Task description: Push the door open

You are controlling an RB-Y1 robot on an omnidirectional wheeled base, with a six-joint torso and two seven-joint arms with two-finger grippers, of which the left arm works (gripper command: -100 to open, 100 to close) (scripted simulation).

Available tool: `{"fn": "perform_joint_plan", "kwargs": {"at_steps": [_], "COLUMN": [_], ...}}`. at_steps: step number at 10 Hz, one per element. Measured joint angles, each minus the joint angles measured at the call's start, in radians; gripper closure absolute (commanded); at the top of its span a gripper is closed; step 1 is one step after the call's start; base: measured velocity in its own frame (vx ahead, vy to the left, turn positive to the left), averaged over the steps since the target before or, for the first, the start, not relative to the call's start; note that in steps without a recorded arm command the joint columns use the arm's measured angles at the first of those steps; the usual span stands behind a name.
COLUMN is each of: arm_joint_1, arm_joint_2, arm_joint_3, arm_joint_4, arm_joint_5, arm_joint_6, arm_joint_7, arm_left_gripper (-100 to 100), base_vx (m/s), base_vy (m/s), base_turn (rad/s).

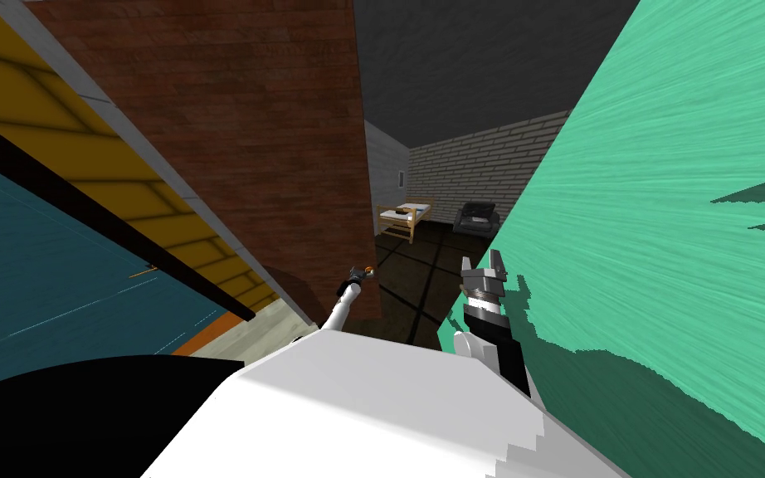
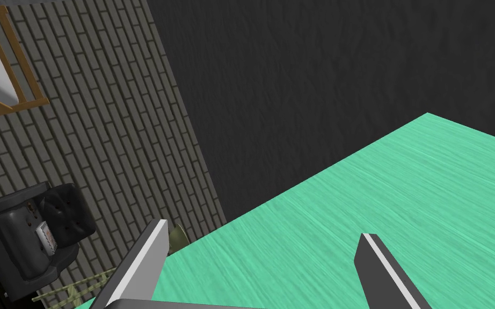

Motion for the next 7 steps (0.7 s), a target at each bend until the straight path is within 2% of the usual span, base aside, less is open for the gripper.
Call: {"fn": "perform_joint_plan", "kwargs": {"at_steps": [1,2,3,4,5,6,7], "arm_joint_1": [-0.012,-0.016,-0.026,-0.032,-0.024,-0.007,-0.012], "arm_joint_2": [0.005,-0.003,0.009,0.010,0.000,-0.020,-0.009], "arm_joint_3": [-0.007,-0.003,-0.025,-0.022,-0.011,0.016,0.004], "arm_joint_4": [0.023,0.022,0.044,0.050,0.029,-0.012,0.000], "arm_joint_5": [-0.001,-0.014,-0.019,-0.023,-0.027,-0.032,-0.027], "arm_joint_6": [-0.014,-0.028,-0.060,-0.072,-0.071,-0.046,-0.050], "arm_joint_7": [0.010,0.000,0.009,0.009,-0.001,-0.029,-0.020], "arm_left_gripper": [100,100,100,100,100,100,100], "base_vx": [0.029,0.068,0.053,0.027,0.012,0.000,-0.011], "base_vy": [-0.037,-0.041,-0.016,0.000,0.001,-0.004,0.007], "base_turn": [-0.014,0.006,-0.002,0.001,-0.004,0.017,-0.009]}}
